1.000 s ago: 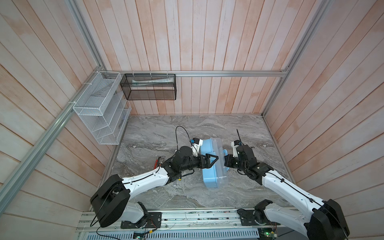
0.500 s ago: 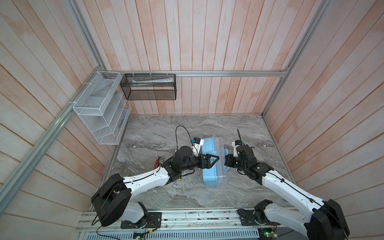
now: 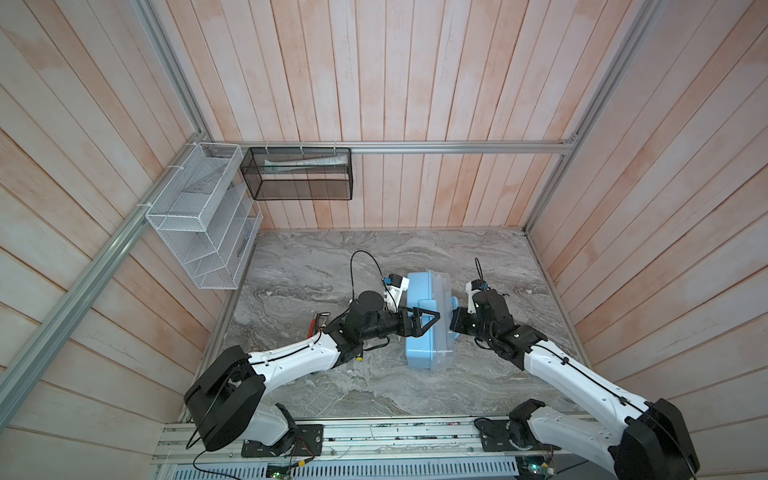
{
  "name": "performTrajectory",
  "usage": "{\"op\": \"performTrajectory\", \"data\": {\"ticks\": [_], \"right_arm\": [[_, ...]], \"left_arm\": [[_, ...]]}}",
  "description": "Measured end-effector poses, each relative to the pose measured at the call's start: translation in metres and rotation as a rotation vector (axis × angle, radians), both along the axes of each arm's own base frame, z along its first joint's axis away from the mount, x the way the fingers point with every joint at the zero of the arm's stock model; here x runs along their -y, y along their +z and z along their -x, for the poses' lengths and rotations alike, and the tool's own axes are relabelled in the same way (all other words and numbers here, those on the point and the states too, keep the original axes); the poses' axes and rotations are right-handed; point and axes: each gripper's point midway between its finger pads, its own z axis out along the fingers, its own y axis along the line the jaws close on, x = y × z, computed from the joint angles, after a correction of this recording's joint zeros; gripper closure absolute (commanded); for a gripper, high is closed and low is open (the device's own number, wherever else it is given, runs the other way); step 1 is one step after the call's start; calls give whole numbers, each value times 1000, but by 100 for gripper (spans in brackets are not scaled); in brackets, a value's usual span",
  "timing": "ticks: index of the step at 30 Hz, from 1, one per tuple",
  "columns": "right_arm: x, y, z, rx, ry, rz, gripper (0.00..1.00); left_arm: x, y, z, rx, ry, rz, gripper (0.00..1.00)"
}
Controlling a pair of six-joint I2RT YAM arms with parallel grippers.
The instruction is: Pack the tool kit
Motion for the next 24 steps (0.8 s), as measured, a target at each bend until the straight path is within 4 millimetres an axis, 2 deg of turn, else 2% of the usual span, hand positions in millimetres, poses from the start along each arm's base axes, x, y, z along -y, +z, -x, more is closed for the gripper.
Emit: {"op": "performTrajectory", "data": {"ticks": [9, 14, 17, 20, 24], "right_arm": [[0, -3, -2, -13, -5, 15, 100], [0, 0, -1, -10, -6, 26, 100], [-2, 0, 1, -9, 5, 34, 100], [-3, 2, 3, -7, 19, 43, 100], [-4, 5, 3, -5, 36, 57, 100]], "left_arm": [[0, 3, 0, 1, -3, 9, 0], [-1, 2, -4, -14, 20, -83, 0], [-1, 11, -5, -1, 38, -140, 0], [-9, 16, -9, -2, 70, -190, 0], [-30, -2, -20, -50, 124, -275, 0]]}}
